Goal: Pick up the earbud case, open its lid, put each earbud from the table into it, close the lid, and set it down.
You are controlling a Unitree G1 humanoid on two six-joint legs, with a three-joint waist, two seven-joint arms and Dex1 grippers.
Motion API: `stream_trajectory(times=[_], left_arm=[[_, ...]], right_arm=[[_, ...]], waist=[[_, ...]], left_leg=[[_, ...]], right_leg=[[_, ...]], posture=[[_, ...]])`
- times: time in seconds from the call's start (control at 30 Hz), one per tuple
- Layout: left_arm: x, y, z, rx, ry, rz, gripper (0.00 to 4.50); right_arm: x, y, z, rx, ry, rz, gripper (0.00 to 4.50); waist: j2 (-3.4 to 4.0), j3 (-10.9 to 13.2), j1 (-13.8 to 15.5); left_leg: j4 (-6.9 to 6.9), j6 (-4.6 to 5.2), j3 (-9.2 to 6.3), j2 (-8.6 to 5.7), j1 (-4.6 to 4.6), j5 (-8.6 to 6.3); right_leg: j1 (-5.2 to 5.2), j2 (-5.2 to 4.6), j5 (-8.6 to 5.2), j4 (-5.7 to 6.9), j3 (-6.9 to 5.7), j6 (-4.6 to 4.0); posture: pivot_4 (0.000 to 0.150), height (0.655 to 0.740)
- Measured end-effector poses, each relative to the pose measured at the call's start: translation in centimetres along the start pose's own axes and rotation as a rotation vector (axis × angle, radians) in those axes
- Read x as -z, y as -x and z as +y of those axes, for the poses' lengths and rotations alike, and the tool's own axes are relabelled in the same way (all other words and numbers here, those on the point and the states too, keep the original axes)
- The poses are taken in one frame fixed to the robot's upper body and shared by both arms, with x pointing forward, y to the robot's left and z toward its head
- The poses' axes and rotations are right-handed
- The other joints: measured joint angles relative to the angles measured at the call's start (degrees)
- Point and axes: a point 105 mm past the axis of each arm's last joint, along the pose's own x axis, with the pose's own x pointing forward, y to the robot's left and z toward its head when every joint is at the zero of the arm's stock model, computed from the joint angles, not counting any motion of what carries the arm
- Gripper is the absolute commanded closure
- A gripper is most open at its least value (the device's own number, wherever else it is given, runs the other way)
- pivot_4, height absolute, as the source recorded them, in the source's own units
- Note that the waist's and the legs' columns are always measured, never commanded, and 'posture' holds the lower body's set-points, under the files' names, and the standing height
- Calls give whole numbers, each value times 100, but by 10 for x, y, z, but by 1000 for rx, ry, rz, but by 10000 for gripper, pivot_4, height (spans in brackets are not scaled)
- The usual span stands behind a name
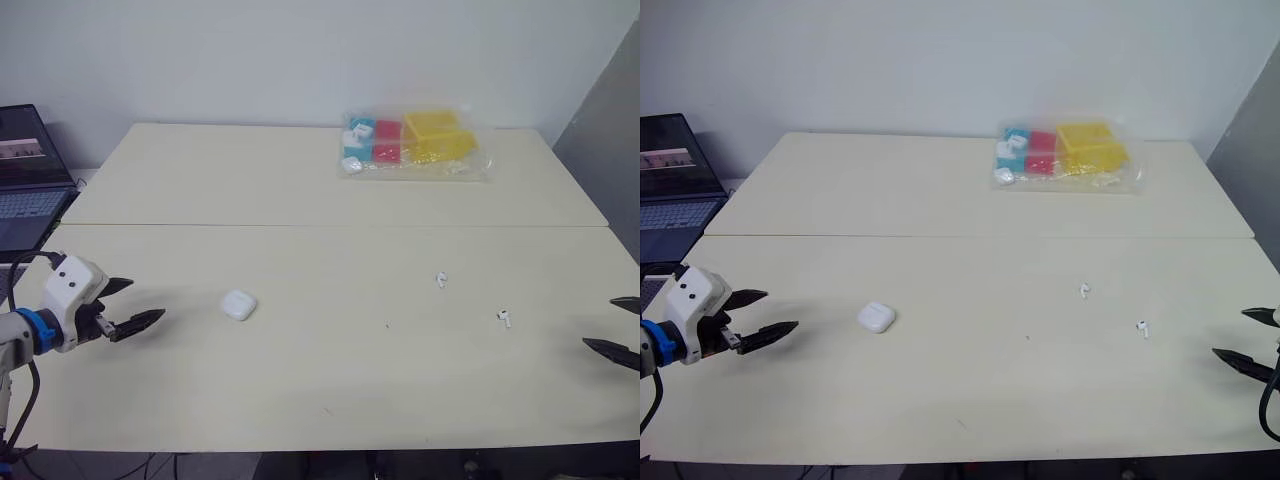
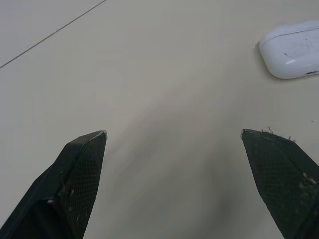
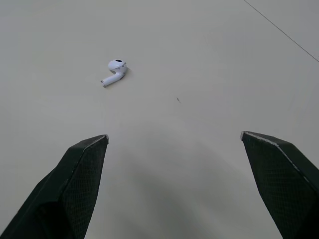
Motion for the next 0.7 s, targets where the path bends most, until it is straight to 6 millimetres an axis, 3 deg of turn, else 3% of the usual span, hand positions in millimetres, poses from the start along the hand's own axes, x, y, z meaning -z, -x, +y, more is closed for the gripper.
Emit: stream_trajectory(times=[0.47,0.7], left_arm=[[-3,0,-19,106,-25,18,0],[-31,-11,-47,215,-11,-40,0]], right_arm=[[-4,-1,2,-10,21,-7,411],[-60,-18,42,-195,139,-145,411]], waist=[[0,0,-1],[1,0,0]], left_leg=[[0,0,0,1,1,0],[4,0,-6,5,2,0]], right_leg=[[0,0,0,2,3,0],[0,4,0,10,3,1]], posture=[[1500,7400],[1500,7400]])
